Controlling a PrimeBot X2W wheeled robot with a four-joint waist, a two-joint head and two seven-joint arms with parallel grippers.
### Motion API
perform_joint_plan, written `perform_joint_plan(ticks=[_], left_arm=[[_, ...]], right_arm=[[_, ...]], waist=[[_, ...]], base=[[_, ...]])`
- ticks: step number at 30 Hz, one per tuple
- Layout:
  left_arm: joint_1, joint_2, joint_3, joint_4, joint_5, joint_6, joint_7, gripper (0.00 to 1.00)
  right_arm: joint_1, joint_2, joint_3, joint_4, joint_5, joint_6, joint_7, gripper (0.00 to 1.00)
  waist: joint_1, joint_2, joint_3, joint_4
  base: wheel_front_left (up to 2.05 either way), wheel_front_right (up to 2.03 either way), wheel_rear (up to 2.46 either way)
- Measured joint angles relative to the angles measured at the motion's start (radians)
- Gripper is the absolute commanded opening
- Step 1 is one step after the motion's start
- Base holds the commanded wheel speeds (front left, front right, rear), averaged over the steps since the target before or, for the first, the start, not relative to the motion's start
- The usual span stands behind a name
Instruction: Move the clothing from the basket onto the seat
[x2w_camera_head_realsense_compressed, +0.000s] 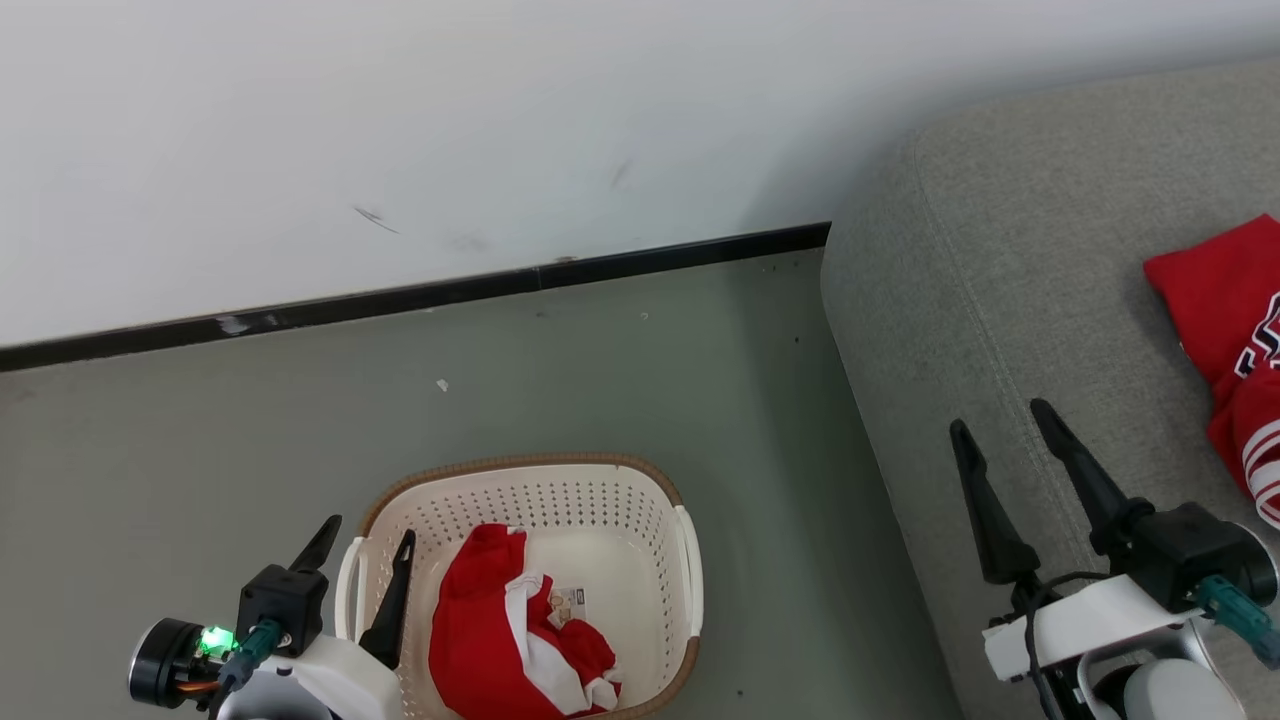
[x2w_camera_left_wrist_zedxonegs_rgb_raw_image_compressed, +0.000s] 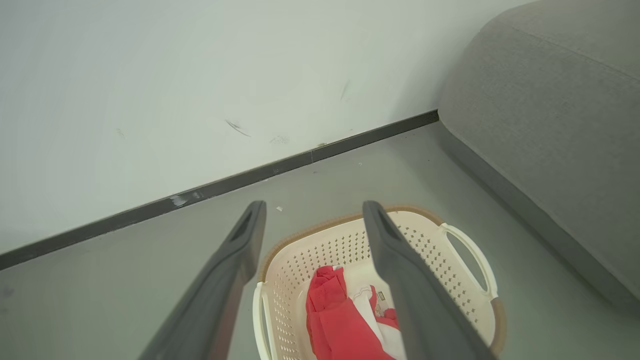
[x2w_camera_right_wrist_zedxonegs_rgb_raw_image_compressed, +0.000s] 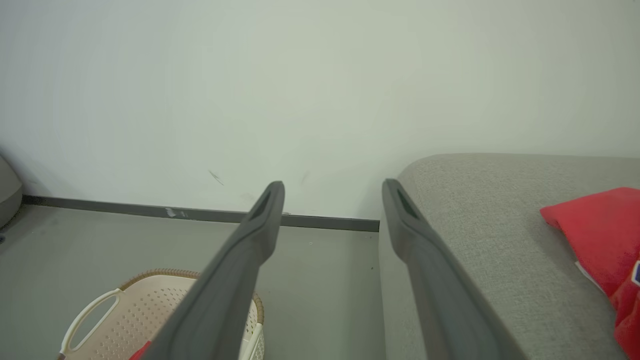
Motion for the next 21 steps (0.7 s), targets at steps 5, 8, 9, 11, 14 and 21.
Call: perform_joint_plan(ticks=[5,8,9,11,14,21], left_arm=[[-0.043,-0.004,-0.021,0.043,0.009,-0.021,0.012,1.00],[-0.073,-0.006,-0.027,0.070,0.010,-0.026,0.021,1.00],[-0.084,-0.006,-0.029,0.080,0.013,-0.029,0.021,1.00],[-0.105,-0.006,-0.031,0.098,0.020,-0.034,0.021,1.00],[-0.136,-0.005,-0.035,0.120,0.028,-0.038,0.022,1.00],[-0.191,0.005,-0.046,0.176,0.044,-0.056,0.030,1.00]], right_arm=[[-0.028,0.000,-0.025,-0.031,0.001,0.000,0.000,1.00],[-0.050,0.000,-0.026,-0.047,0.002,0.000,0.000,1.00],[-0.059,0.000,-0.026,-0.055,0.005,0.000,0.000,1.00],[-0.080,0.000,-0.026,-0.072,0.015,0.000,0.000,1.00],[-0.110,0.000,-0.021,-0.091,0.022,0.000,-0.002,1.00],[-0.163,0.000,-0.002,-0.111,0.034,0.000,-0.002,1.00]], waist=[[-0.0001,0.0000,0.047,-0.014],[0.0000,0.0000,0.078,-0.023],[0.0000,0.0000,0.089,-0.027],[0.0000,0.0000,0.111,-0.033],[0.0000,0.0000,0.146,-0.045],[0.0000,0.0000,0.228,-0.074]], base=[[0.00,0.00,0.00],[0.00,0.00,0.00],[0.00,0.00,0.00],[0.00,0.00,0.00],[0.00,0.00,0.00],[0.00,0.00,0.00]])
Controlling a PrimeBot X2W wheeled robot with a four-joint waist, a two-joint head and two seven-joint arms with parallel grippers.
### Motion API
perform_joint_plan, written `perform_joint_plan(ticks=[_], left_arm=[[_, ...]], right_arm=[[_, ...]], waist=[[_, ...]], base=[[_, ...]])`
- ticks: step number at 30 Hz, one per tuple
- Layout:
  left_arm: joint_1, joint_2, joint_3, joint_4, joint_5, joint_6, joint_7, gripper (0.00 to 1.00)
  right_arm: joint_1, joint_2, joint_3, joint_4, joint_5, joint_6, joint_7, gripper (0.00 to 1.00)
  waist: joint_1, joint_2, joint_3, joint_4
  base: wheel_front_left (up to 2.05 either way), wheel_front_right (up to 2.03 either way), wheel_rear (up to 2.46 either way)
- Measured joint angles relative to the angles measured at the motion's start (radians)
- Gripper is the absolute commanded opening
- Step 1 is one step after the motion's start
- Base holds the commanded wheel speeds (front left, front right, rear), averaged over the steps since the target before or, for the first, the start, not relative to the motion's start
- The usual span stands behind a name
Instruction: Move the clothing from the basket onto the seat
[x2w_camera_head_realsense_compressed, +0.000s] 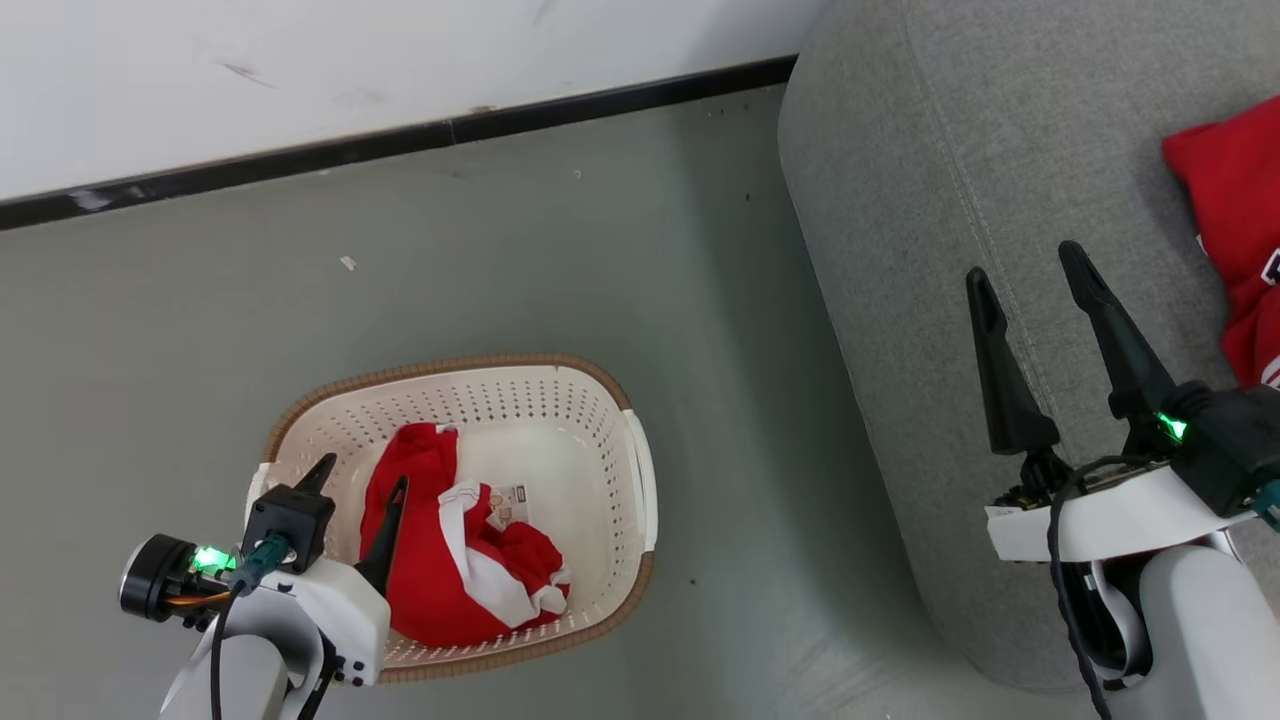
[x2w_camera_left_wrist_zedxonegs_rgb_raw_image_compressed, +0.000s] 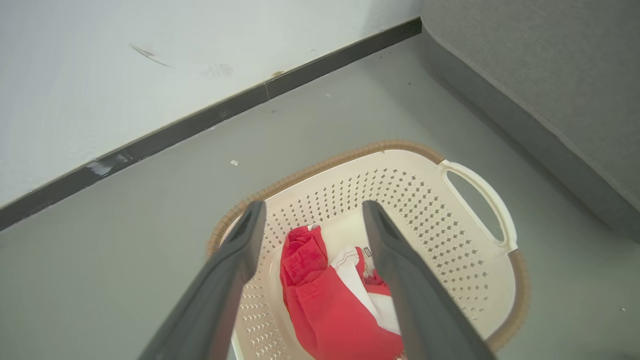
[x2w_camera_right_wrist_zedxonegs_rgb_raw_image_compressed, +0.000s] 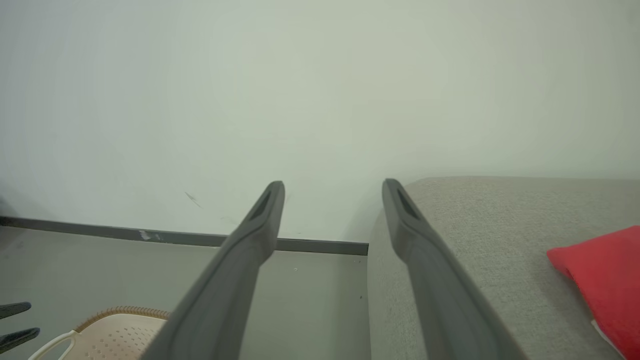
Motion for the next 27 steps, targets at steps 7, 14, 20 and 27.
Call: perform_joint_plan(ticks=[7,14,20,27], left_arm=[[-0.036,0.006,-0.036,0.054,0.030,-0.032,0.009,1.00],[-0.081,0.023,-0.069,0.102,0.060,-0.054,0.022,1.00],[-0.121,0.029,-0.091,0.143,0.095,-0.066,0.036,1.00],[-0.150,0.036,-0.102,0.186,0.111,-0.066,0.044,1.00]], right_arm=[[-0.054,0.000,0.028,-0.016,0.022,0.000,0.000,1.00],[-0.107,0.000,0.053,-0.021,0.044,0.000,0.000,1.00],[-0.153,0.000,0.066,-0.024,0.060,0.000,0.000,1.00],[-0.199,-0.001,0.077,-0.027,0.085,0.000,0.000,1.00]], waist=[[0.0000,0.0000,0.079,-0.031],[0.0000,0.0000,0.151,-0.063],[0.0000,0.0000,0.207,-0.091],[0.0000,0.0000,0.264,-0.123]], base=[[0.00,0.00,0.00],[0.00,0.00,0.00],[0.00,0.00,0.00],[0.00,0.00,0.00]])
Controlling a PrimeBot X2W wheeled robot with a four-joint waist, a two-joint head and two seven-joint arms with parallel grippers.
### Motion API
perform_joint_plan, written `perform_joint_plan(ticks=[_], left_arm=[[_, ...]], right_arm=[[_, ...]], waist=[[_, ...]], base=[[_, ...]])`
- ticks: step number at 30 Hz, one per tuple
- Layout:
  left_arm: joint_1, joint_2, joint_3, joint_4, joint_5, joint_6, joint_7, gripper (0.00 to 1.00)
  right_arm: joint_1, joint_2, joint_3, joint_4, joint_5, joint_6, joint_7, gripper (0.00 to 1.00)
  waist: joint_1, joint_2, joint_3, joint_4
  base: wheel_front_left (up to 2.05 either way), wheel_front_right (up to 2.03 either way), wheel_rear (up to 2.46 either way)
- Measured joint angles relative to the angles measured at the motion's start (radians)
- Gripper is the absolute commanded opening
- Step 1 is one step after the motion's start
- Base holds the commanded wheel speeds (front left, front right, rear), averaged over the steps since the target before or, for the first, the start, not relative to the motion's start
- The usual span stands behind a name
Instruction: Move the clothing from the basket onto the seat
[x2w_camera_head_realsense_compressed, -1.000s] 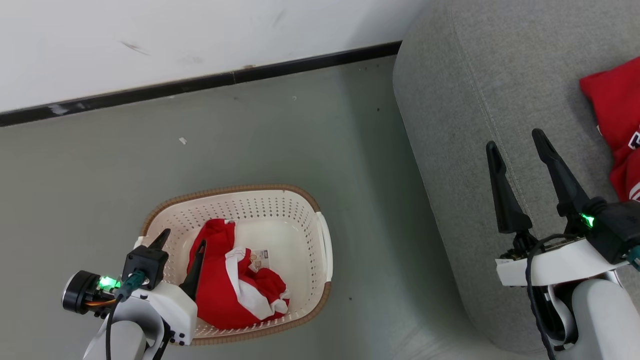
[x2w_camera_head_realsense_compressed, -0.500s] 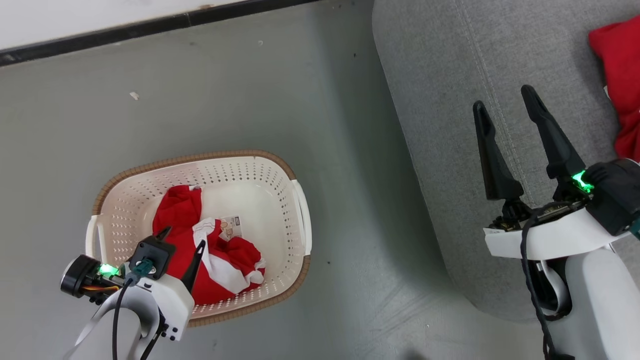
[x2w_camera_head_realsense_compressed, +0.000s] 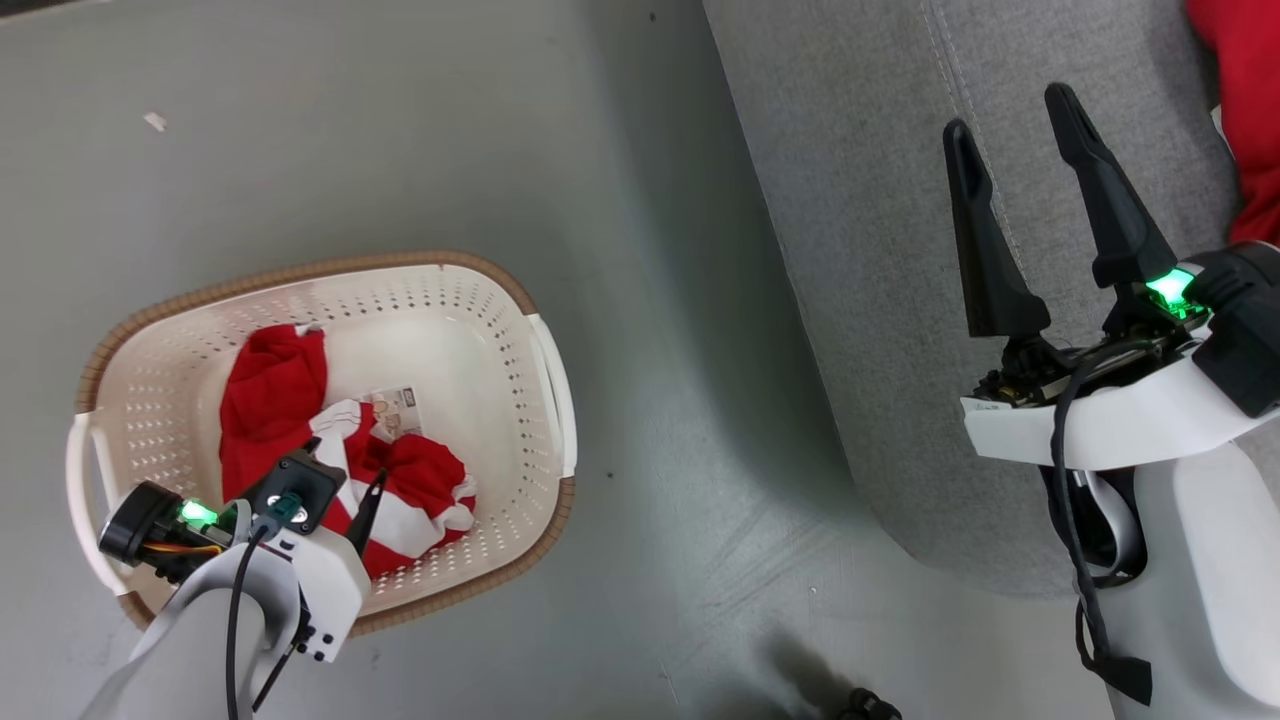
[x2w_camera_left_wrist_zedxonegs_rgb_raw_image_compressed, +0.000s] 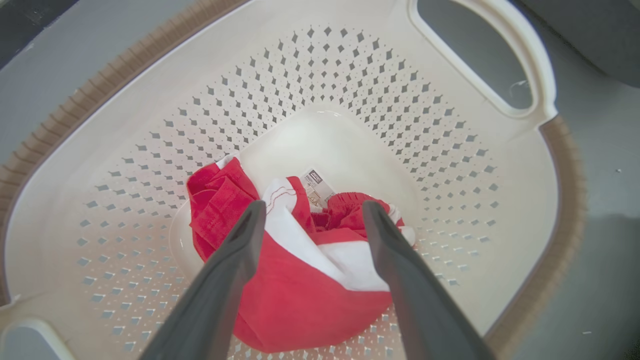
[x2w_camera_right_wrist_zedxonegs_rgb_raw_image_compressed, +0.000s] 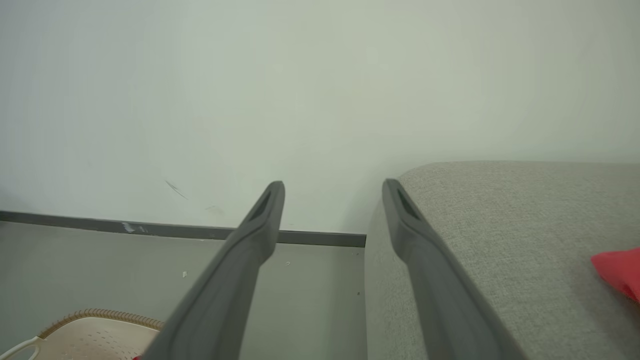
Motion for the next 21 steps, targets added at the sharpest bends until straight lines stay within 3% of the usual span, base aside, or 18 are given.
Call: perform_joint_plan(ticks=[21], left_arm=[[-0.075,0.078,0.042,0.120,0.003,0.018,0.025,1.00]], right_arm=[[-0.097,0.000,0.037,-0.005,0.060,0.000,0.000,1.00]], waist=[[0.0000,0.0000,0.132,-0.088]], base=[[0.00,0.00,0.00]])
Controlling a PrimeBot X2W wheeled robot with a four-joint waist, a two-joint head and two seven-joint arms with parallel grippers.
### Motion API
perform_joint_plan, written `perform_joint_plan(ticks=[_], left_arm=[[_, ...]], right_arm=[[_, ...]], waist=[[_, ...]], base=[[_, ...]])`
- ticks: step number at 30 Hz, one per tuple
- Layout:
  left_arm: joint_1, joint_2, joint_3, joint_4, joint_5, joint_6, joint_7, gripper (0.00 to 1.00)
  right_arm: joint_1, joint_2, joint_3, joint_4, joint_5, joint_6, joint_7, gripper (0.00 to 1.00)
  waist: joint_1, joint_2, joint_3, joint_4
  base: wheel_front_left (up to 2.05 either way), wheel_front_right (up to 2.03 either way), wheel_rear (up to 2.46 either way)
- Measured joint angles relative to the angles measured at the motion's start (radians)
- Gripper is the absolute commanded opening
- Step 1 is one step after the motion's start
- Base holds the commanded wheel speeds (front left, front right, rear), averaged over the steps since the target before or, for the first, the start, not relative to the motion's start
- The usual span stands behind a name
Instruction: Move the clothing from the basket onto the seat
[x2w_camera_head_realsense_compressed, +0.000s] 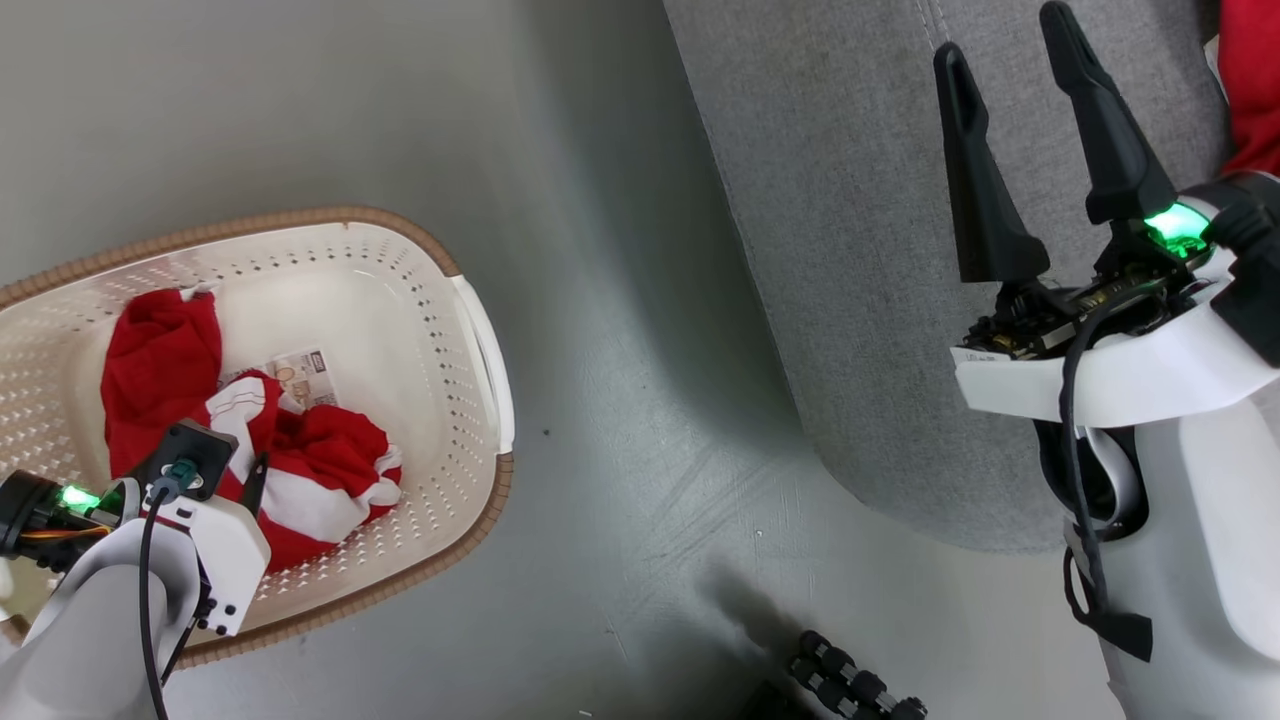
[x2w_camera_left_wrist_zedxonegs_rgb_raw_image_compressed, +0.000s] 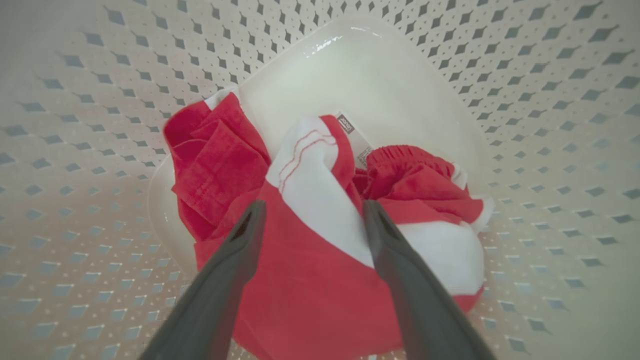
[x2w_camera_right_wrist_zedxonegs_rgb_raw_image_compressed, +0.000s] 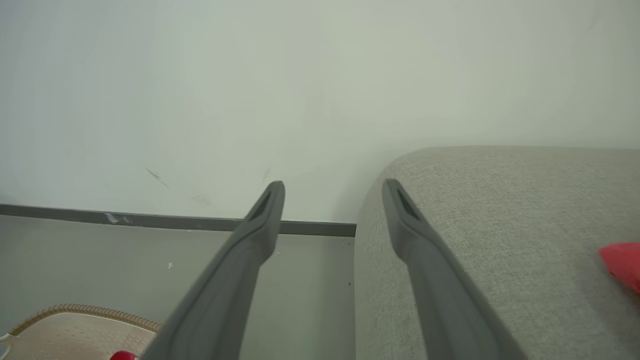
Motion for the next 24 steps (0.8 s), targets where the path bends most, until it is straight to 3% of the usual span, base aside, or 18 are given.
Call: perform_joint_plan(ticks=[11,12,13,14,15,24], left_arm=[[-0.036,0.014,0.014,0.044,0.000,0.019,0.019,1.00],[-0.037,0.014,0.016,0.047,0.000,0.018,0.019,0.84],[-0.037,0.013,0.016,0.049,0.000,0.018,0.020,0.47],[-0.037,0.012,0.016,0.051,-0.001,0.018,0.027,0.28],[-0.037,0.011,0.015,0.054,-0.001,0.017,0.028,0.00],[-0.051,0.007,0.010,0.033,-0.002,0.006,-0.013,0.00]], right_arm=[[-0.042,0.000,0.023,0.001,0.024,0.000,0.000,1.00],[-0.047,0.000,0.024,0.001,0.026,0.000,0.000,1.00],[-0.049,0.000,0.024,0.001,0.026,0.000,0.000,1.00],[-0.049,0.000,0.024,0.001,0.026,0.000,0.000,1.00],[-0.049,0.000,0.023,0.003,0.026,0.000,0.000,1.00],[-0.073,0.000,0.009,0.013,0.029,0.000,0.000,1.00]], waist=[[0.0000,0.0000,0.048,-0.036],[0.0000,0.0000,0.051,-0.038],[0.0000,0.0000,0.054,-0.041],[0.0000,0.0000,0.057,-0.043],[0.0000,0.0000,0.060,-0.045],[0.0000,0.0000,0.052,-0.038]], base=[[0.00,0.00,0.00],[0.00,0.00,0.00],[0.00,0.00,0.00],[0.00,0.00,0.00],[0.00,0.00,0.00],[0.00,0.00,0.00]])
